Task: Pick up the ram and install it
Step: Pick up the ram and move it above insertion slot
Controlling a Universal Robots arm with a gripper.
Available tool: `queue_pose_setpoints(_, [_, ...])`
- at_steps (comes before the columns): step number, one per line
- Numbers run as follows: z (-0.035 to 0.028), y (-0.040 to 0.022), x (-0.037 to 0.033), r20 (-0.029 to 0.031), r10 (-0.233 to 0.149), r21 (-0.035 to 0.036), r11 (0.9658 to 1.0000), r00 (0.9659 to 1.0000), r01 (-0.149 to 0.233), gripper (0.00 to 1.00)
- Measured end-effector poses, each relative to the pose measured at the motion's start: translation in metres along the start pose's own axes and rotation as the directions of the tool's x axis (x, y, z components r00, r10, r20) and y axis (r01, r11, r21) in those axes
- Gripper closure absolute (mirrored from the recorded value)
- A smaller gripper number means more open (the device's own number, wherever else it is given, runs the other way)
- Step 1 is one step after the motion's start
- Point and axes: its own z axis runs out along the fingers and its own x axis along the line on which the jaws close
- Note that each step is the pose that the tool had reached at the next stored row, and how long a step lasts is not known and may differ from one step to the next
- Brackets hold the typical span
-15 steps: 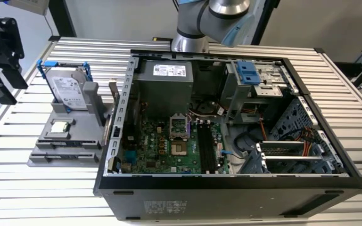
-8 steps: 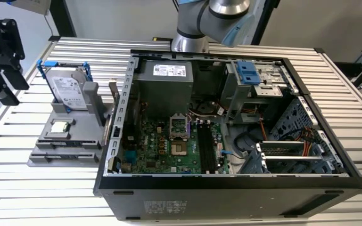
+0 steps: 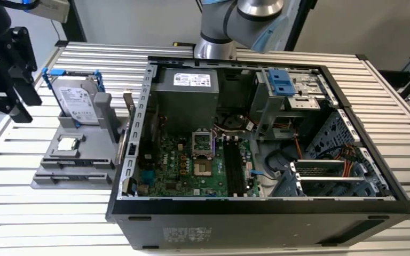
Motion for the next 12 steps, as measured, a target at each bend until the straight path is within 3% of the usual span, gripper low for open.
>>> queue_pose_setpoints(12, [0.0044, -0.0008, 0.0001, -0.0023, -0.014, -0.0003, 0.9999, 0.9999, 0.014, 0.00])
